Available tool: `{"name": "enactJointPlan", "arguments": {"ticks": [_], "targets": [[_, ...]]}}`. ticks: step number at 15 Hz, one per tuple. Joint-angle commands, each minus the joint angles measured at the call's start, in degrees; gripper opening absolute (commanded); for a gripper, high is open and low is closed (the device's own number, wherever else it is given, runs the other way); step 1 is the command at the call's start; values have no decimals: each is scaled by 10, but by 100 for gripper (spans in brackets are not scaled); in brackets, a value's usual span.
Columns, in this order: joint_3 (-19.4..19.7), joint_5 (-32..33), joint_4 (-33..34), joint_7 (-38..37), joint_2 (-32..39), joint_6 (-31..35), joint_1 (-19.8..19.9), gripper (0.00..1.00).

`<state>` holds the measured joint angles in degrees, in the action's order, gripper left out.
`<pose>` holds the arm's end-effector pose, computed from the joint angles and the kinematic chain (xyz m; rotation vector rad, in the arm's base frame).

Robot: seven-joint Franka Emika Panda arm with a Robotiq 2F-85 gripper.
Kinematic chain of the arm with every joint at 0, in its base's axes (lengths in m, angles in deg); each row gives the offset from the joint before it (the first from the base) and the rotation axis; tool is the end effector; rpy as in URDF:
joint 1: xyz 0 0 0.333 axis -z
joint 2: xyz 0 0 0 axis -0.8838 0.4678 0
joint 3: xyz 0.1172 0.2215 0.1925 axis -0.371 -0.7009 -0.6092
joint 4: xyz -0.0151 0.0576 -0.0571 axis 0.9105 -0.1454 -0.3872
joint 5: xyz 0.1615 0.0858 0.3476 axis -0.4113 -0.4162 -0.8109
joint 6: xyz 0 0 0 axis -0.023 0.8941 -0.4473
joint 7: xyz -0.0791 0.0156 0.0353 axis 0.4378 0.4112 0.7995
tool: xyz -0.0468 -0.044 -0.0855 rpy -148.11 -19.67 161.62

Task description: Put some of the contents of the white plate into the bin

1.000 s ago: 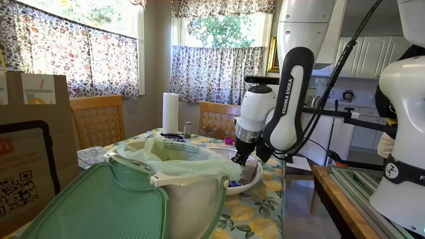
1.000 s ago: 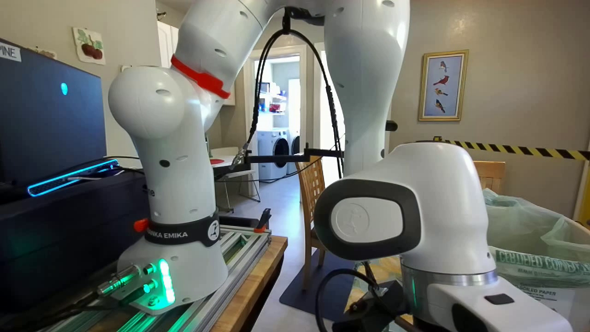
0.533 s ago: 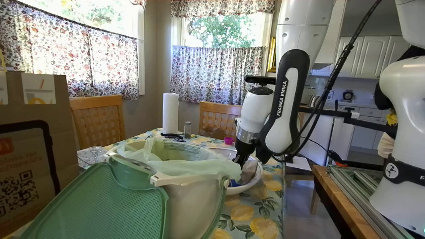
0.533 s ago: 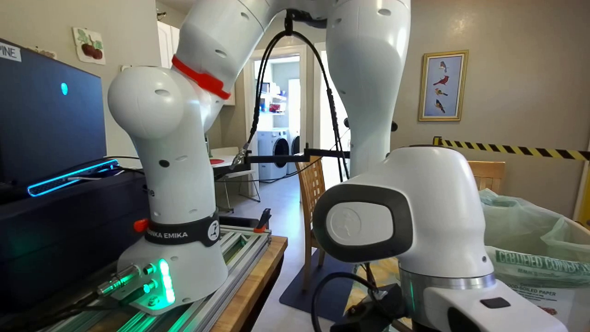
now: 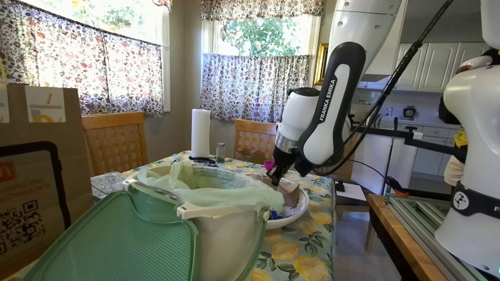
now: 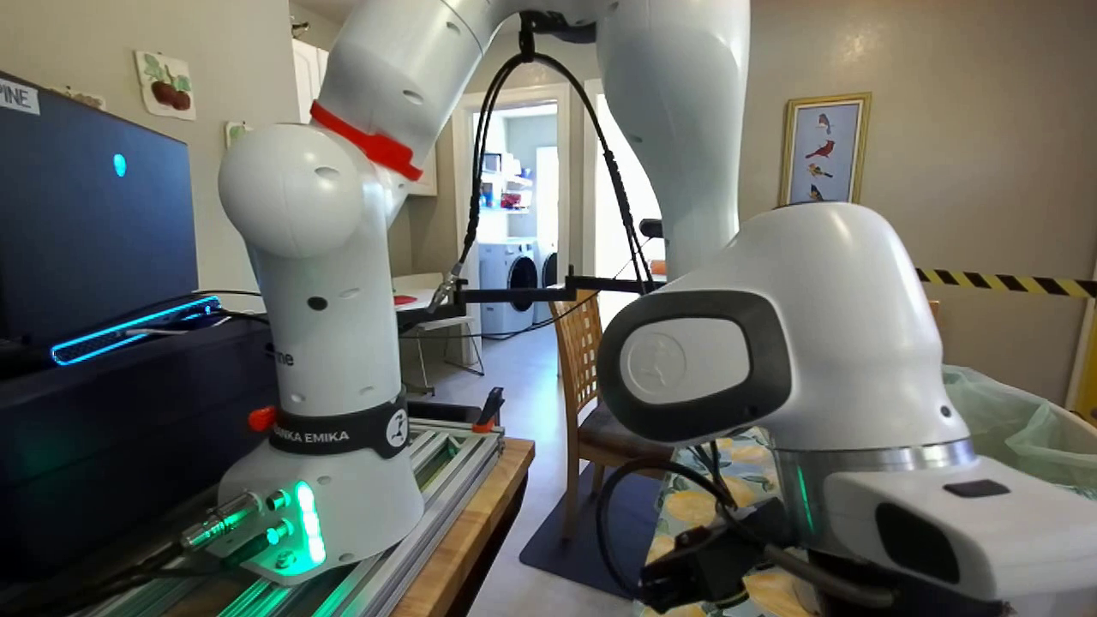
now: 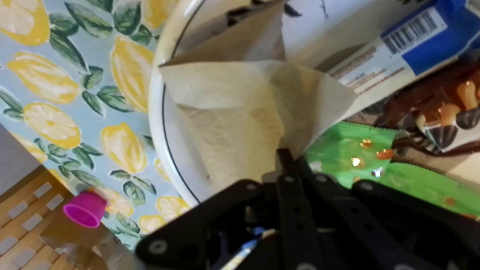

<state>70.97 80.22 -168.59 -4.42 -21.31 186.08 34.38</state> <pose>0.4278 -0.1556 0.1536 2.6883 -0.6637 0.4147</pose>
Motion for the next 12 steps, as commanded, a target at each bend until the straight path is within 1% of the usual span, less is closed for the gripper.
{"name": "enactJointPlan", "arguments": {"ticks": [1,3,4,5,7,8,12], "targets": [[25,-13,-16,35,-72,-10,-30,0],[26,-11,-19,38,-105,-11,-39,0],[40,9,-23,22,-122,-12,-56,0],[40,15,-27,26,-147,-17,-61,0],[66,17,-35,29,-181,-21,-96,0],[73,21,-40,32,-200,-23,-107,0],[138,30,-37,37,-243,-55,-181,0]]}}
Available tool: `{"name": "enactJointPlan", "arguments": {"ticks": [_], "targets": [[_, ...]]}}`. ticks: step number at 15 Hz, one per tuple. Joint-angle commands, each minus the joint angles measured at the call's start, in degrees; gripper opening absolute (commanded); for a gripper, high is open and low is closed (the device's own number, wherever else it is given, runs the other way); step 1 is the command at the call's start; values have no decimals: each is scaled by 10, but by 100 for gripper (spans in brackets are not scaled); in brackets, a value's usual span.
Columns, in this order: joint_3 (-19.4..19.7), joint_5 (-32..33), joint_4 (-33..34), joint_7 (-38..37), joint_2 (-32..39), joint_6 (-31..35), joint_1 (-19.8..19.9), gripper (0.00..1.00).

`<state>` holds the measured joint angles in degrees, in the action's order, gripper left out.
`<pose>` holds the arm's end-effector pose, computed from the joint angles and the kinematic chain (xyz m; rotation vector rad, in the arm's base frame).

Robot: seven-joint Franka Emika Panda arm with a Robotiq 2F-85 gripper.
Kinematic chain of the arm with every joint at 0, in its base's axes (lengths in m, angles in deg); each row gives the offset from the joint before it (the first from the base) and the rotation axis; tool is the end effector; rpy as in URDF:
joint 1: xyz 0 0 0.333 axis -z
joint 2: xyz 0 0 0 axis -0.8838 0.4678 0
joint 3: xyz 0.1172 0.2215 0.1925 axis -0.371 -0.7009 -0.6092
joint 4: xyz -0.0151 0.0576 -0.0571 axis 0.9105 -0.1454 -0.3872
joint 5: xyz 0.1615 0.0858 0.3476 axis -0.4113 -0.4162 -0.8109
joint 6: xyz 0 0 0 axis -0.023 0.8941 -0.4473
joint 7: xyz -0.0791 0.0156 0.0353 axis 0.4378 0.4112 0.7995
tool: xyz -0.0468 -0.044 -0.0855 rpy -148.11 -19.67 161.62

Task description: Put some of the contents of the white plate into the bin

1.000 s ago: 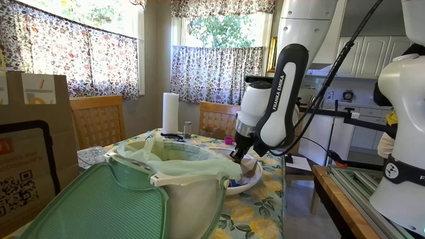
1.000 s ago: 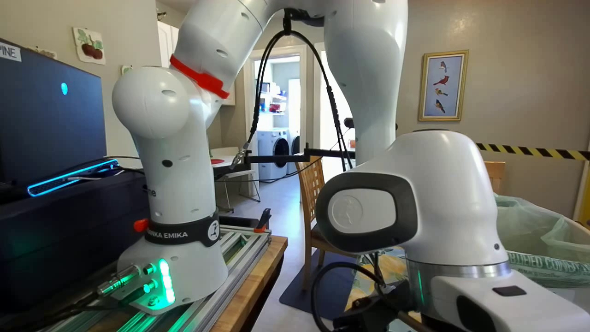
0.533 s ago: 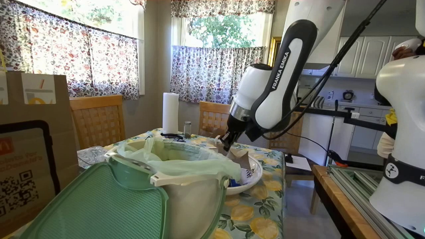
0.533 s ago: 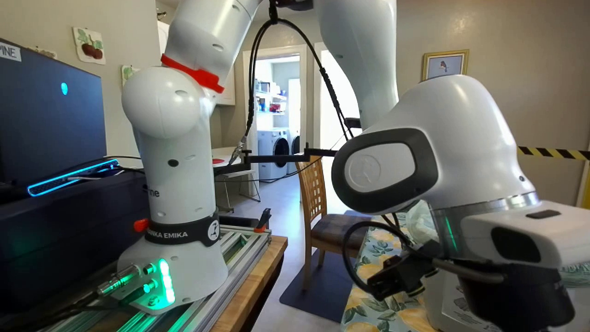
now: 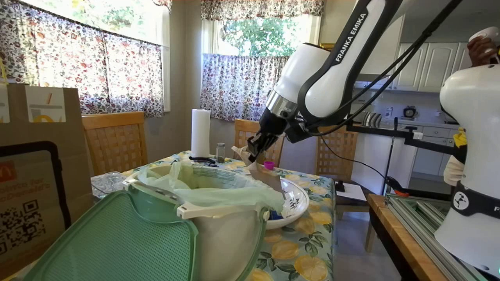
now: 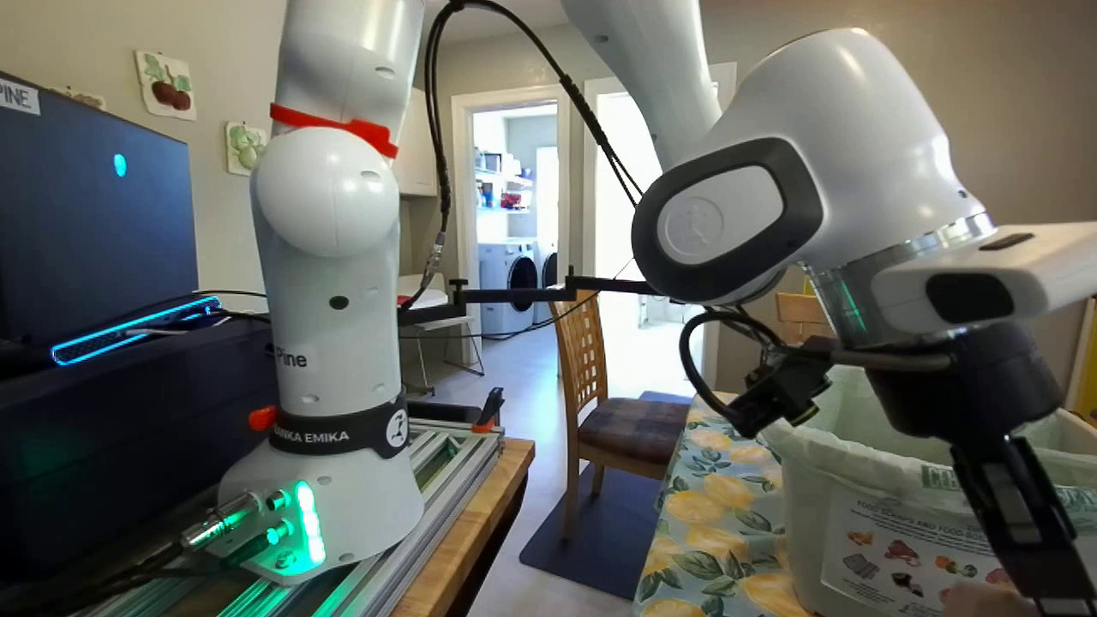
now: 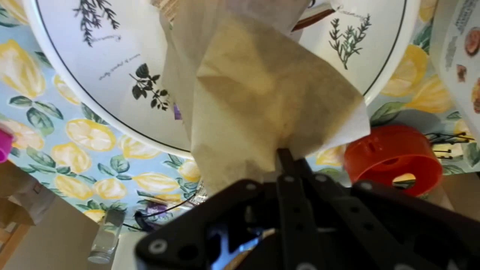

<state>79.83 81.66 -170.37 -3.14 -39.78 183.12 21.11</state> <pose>0.4613 -0.0981 0.2545 2.8504 -0.6244 0.7060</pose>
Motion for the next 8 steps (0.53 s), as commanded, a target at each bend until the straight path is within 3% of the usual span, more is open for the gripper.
{"name": "enactJointPlan", "arguments": {"ticks": [1,5,8], "targets": [[67,21,-18,24,-64,-28,-67,0],[102,55,-8,24,-108,-45,-116,0],[101,86,-1,24,-156,-66,-131,0]]}}
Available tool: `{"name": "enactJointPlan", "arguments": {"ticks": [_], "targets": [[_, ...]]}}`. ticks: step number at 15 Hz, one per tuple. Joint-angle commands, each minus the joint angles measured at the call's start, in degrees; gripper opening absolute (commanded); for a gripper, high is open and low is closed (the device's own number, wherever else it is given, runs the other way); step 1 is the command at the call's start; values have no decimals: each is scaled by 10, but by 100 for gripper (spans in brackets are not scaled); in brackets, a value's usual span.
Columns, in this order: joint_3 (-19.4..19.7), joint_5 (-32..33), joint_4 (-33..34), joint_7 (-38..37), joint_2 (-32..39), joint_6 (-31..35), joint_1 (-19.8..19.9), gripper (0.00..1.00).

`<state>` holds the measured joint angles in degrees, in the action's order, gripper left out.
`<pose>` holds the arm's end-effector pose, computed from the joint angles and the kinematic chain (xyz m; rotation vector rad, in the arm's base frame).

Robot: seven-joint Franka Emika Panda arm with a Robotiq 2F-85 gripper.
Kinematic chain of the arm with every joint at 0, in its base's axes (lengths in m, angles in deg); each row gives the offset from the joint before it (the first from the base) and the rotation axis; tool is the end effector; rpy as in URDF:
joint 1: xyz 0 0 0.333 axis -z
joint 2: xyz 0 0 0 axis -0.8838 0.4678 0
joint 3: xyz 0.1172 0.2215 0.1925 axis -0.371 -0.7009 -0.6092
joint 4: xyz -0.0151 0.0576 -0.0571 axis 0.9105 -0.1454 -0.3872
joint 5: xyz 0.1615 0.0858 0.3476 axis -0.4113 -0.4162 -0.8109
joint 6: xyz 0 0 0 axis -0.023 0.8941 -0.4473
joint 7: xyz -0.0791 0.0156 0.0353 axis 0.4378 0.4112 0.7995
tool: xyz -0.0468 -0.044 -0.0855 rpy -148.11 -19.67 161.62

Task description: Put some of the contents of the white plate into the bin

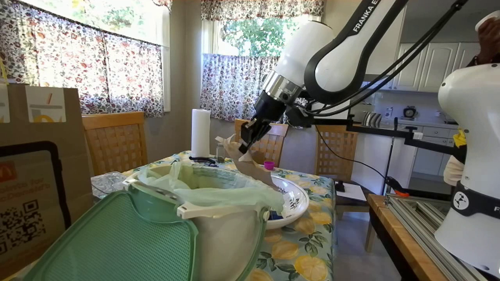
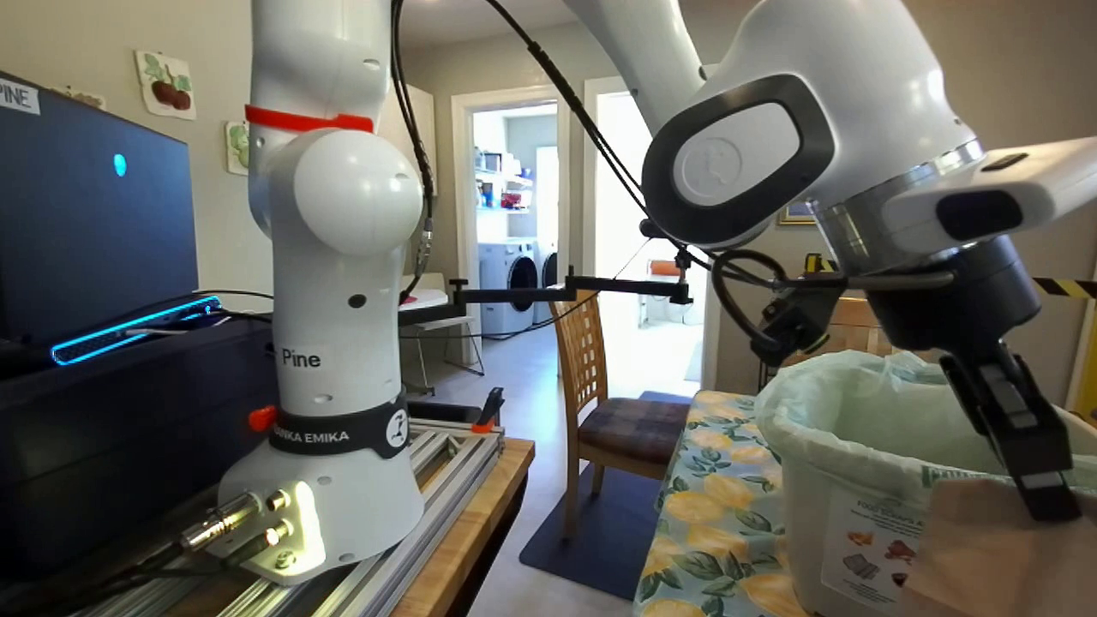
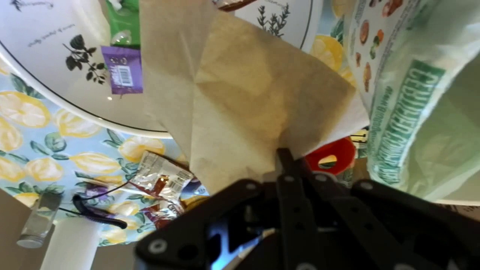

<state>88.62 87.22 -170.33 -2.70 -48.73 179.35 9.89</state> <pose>0.4706 -0.0633 0.2950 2.9700 -0.4781 0.7814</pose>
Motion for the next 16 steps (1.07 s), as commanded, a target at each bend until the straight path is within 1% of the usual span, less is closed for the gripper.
{"name": "enactJointPlan", "arguments": {"ticks": [1,2,3,4,5,6,8,11,12,13,15,16], "targets": [[8,41,2,18,-80,-33,-20,0],[1,53,3,19,-99,-42,-19,0],[-115,30,4,49,-113,-48,84,0],[-140,30,3,53,-127,-55,99,0],[-86,64,-1,35,-156,-64,39,0],[-110,67,-1,38,-173,-77,54,0],[-126,80,0,34,-200,-97,55,0],[-138,82,0,41,-245,-130,42,0],[-139,77,1,47,-258,-140,31,0],[-131,70,0,59,-269,-142,16,0],[-93,45,-5,100,-293,-145,-36,0],[-67,31,-6,120,-300,-144,-65,0]]}}
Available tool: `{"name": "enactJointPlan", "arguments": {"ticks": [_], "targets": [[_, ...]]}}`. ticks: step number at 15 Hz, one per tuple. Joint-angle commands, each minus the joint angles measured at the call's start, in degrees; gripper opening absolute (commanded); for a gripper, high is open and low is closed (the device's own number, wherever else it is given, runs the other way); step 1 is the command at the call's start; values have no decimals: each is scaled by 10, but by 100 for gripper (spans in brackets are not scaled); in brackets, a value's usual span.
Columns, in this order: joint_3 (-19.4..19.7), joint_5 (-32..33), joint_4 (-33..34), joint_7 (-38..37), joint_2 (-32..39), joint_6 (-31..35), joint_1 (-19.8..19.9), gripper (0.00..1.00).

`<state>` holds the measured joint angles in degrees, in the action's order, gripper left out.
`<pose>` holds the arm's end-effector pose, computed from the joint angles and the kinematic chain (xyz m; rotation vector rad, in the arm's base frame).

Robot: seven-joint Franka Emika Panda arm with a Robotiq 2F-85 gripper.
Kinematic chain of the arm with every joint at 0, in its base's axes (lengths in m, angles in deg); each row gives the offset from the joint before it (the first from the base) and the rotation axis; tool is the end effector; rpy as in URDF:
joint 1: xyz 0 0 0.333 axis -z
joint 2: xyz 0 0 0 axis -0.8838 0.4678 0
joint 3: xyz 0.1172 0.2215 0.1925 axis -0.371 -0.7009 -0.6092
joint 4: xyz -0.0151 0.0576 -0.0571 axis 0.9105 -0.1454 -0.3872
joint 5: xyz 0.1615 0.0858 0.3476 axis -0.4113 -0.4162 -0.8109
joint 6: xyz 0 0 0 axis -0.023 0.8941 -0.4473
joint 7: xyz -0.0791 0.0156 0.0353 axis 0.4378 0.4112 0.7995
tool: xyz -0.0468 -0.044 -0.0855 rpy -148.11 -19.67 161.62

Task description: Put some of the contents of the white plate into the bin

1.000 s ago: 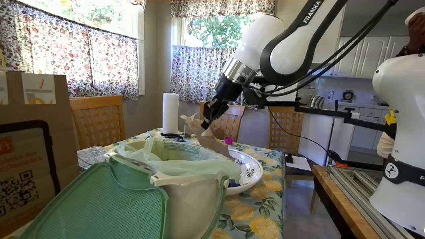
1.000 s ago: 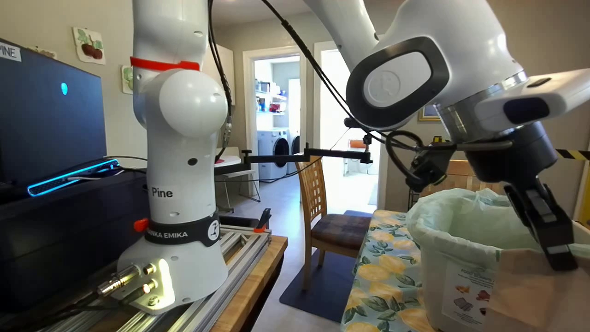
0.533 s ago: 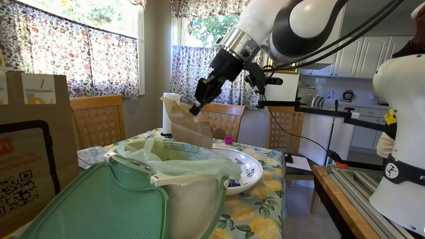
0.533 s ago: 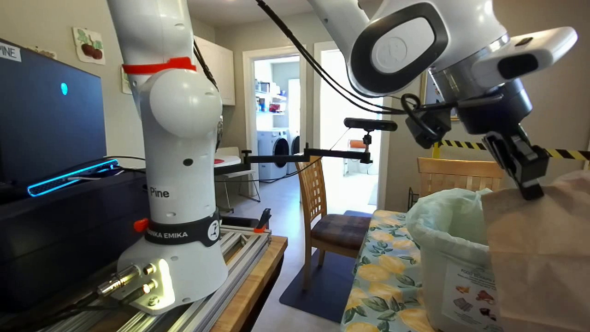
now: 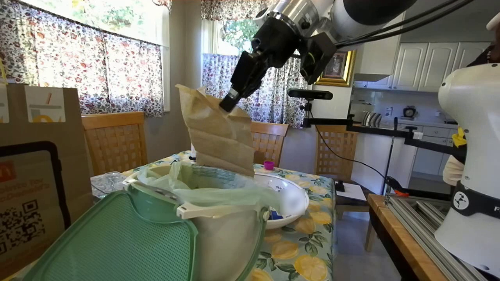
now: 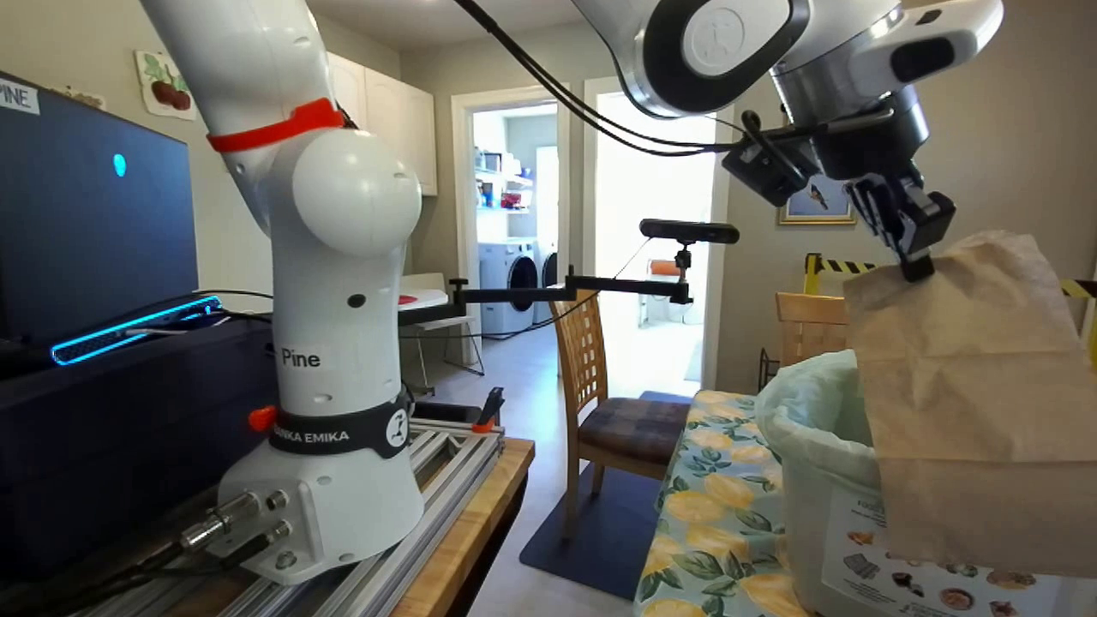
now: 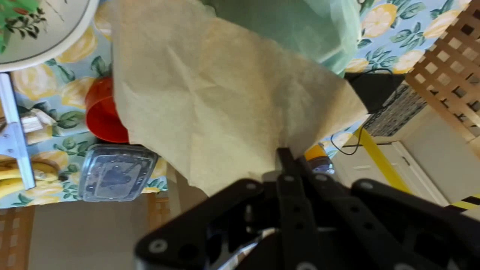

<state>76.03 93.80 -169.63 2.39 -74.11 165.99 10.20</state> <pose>0.4600 0.0427 0.4087 -2.7472 -0.0411 -0.7991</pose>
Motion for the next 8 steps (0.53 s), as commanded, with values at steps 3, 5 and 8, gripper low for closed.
{"name": "enactJointPlan", "arguments": {"ticks": [3,5,8], "targets": [[134,-54,-14,112,-54,-10,-137,0],[187,-63,-15,128,-49,-15,-174,0],[268,-69,-15,150,-49,-20,-232,0]]}}
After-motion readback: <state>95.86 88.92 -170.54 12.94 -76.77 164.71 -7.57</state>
